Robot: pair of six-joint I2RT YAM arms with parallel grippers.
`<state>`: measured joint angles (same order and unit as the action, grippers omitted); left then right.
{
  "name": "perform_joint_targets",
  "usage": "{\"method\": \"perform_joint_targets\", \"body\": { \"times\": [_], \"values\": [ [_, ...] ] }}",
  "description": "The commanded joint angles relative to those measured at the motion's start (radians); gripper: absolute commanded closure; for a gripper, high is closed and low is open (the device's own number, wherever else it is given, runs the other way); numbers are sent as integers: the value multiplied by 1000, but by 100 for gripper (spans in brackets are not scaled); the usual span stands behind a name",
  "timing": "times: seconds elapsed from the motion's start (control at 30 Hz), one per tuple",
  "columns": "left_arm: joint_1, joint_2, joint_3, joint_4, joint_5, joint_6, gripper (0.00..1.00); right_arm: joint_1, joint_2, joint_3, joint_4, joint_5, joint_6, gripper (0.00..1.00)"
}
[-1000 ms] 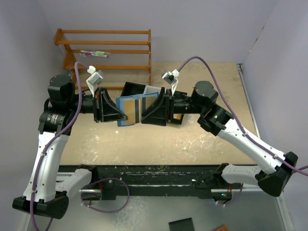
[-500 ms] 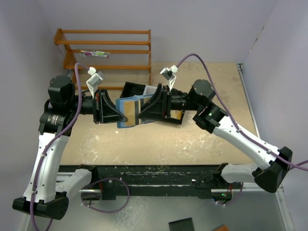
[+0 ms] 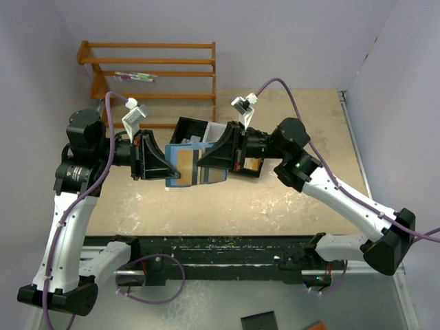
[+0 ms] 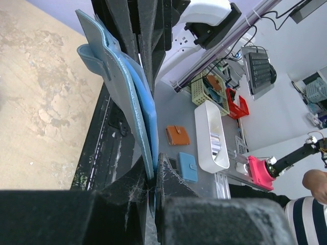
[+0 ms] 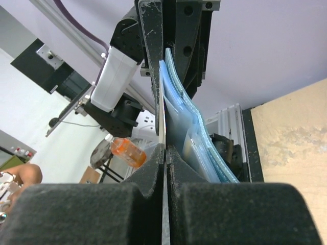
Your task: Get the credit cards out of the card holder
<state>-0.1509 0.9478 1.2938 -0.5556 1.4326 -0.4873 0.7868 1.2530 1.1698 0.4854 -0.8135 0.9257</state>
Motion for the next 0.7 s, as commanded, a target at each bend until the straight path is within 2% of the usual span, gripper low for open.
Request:
{"method": "perform_joint_targets", "body": {
  "times": [0.0,0.23,0.47,0.67],
  "values": [
    [1,-12,6,81,40,-32,100,-1,-50,-31,57,-44,23,100],
    [1,-14,1,99,37,-52,100,-3,-76,-35,39,-35,14,100],
    [1,-14,1,101,37,-56,100,-43,-113,9,-149,-24,-61,100],
    [1,-14,3,99,31,-46,100,-179,-172,30,-340,-83,-92,100]
  ]
}}
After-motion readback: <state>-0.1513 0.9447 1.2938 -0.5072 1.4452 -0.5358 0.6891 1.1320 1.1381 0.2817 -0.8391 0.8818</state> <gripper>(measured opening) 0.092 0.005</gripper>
